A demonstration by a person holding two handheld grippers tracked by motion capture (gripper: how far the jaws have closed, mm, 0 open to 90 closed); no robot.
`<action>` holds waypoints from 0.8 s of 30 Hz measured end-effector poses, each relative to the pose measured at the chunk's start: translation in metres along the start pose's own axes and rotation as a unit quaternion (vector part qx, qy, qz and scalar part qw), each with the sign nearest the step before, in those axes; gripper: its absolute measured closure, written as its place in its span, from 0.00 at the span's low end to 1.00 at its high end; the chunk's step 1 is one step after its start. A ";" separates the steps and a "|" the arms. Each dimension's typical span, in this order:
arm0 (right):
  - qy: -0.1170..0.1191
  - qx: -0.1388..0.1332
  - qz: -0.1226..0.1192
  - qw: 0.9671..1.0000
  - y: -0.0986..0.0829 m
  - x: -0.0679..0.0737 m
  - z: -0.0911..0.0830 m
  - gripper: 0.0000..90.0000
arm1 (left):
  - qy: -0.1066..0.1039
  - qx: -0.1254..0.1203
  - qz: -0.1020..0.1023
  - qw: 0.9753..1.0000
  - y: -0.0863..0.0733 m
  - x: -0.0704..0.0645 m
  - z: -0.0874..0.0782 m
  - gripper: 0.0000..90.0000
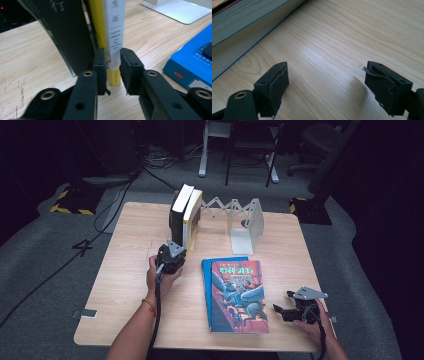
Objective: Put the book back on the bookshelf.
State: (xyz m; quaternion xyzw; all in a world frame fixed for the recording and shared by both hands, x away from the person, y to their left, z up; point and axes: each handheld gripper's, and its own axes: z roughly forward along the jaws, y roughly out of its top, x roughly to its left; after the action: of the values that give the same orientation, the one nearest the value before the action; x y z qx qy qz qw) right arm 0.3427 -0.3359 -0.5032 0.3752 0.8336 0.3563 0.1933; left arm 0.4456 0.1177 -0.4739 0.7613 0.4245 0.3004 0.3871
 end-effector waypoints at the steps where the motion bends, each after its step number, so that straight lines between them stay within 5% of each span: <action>1: 0.000 0.000 0.000 1.000 0.000 0.000 0.000 0.22 | -0.001 0.001 -0.003 1.000 0.001 0.000 0.001 0.85; 24: 0.004 -0.002 0.005 1.000 -0.001 0.000 0.000 0.22 | 0.018 0.017 -0.040 0.999 0.022 0.001 0.027 0.88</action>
State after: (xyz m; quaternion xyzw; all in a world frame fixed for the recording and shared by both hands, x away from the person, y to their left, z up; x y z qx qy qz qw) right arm 0.3420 -0.3364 -0.5039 0.3775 0.8320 0.3603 0.1884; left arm 0.4760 0.1024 -0.4693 0.7450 0.4663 0.2911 0.3779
